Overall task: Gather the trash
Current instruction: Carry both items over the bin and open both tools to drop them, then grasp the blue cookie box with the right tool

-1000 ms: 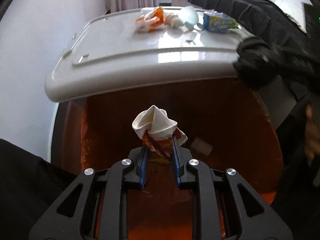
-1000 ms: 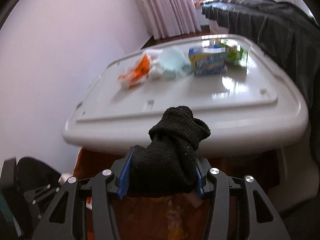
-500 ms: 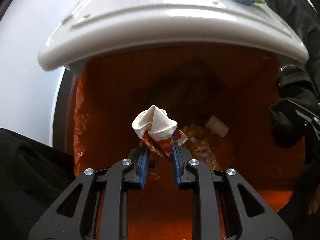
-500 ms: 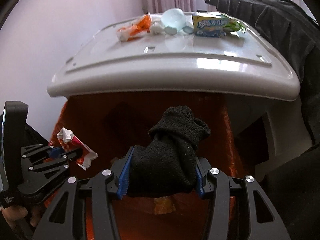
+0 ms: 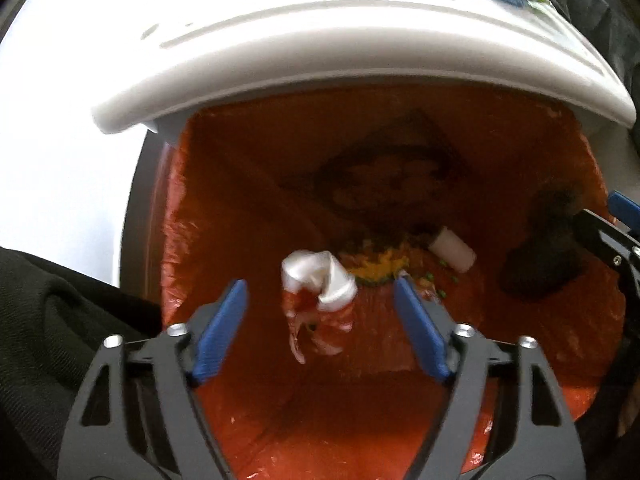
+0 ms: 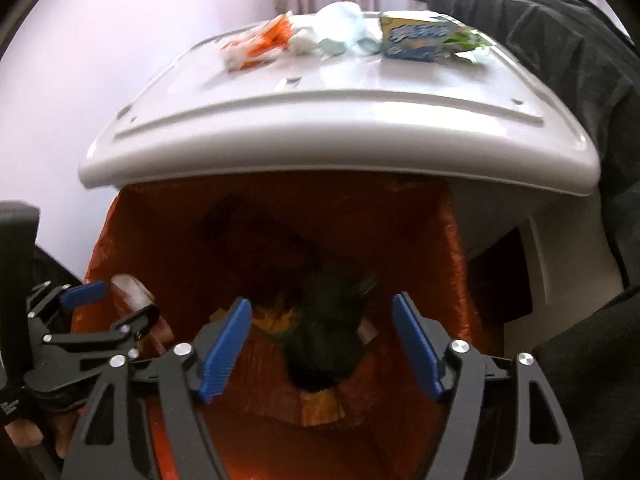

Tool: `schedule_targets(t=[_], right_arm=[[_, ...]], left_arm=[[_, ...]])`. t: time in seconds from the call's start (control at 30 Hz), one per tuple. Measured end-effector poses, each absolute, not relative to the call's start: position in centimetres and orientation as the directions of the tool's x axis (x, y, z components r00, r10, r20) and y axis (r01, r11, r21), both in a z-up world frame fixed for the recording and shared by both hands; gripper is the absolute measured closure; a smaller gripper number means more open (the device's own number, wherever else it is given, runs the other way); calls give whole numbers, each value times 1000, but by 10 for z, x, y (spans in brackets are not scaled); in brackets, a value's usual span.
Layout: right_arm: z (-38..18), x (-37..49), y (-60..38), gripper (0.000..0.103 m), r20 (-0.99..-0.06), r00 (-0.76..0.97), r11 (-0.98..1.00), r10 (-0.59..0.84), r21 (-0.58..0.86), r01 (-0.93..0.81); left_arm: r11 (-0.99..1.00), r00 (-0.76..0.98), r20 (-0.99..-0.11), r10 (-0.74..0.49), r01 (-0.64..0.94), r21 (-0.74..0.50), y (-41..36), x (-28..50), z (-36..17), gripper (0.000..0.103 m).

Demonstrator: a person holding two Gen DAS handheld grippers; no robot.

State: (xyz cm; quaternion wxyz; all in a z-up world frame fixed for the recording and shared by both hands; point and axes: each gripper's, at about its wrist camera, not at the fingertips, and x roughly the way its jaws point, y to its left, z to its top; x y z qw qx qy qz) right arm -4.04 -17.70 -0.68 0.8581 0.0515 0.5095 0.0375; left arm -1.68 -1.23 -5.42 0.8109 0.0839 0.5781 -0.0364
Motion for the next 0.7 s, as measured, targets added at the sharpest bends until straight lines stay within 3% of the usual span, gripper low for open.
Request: schedule_targets(t=[0.47,0.7], right_arm=[[-1,-38,-192,31,-851,510,982,128,182,56],[32,-3,-214,29,-784,609,974,121,214,81]], left_arm=[[979,337,-940,55,168,117,-18,-19,-50,27],[977,354,-935,3,196,78,-13,-21,-52,27]])
